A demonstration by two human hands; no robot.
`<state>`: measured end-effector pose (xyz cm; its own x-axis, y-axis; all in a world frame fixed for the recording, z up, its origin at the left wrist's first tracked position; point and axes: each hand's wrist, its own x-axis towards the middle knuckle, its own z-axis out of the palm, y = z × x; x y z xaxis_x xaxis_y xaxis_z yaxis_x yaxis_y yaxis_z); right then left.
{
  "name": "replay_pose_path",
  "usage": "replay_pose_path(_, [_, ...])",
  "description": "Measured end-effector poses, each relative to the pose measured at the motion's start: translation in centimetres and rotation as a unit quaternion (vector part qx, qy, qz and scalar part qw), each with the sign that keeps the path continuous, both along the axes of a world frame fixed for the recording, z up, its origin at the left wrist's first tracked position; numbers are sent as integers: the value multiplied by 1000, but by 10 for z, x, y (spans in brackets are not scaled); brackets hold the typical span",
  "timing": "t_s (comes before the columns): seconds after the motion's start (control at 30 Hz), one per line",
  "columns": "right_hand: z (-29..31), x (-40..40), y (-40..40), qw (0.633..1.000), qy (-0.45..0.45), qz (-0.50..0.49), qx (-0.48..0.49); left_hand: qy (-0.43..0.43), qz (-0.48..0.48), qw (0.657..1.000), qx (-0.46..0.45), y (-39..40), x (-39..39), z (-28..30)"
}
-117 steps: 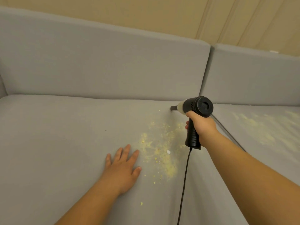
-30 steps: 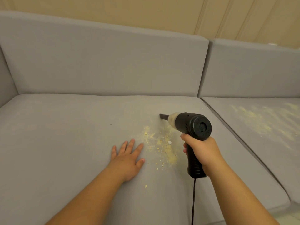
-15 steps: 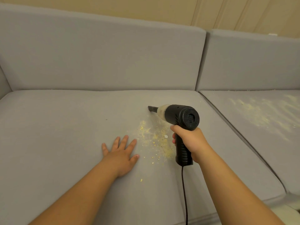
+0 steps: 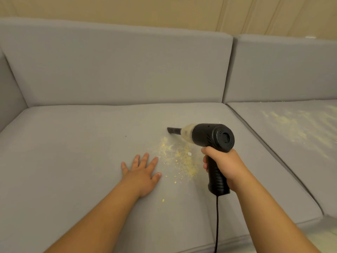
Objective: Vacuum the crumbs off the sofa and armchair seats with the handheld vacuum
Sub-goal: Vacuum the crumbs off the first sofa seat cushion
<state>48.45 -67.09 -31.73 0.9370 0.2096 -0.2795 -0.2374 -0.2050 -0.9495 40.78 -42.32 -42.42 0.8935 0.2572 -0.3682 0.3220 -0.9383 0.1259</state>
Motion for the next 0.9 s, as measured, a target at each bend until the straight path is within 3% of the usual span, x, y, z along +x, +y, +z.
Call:
replay_pose_path(0.1, [10,-10,0,995,14,-78,60,-2,29,1000,-4,-14,-9,12])
replay_pose_path(0.23, [6,-19,-7,986,5,-154,66,45,37,997,-45,-31,-24,24])
replay_pose_path(0.53, [-5,-12,1,997,-22,-77,-6,47,-11,998,-30,-36,-24,28])
replay_pose_path(0.73, [-5,1,-2,992,-47,-114,10,61,-25,997,-41,-19,-31,20])
replay_pose_path(0.9, [-8,1,0,997,-40,-19,-58,63,-25,996,-57,-18,-29,22])
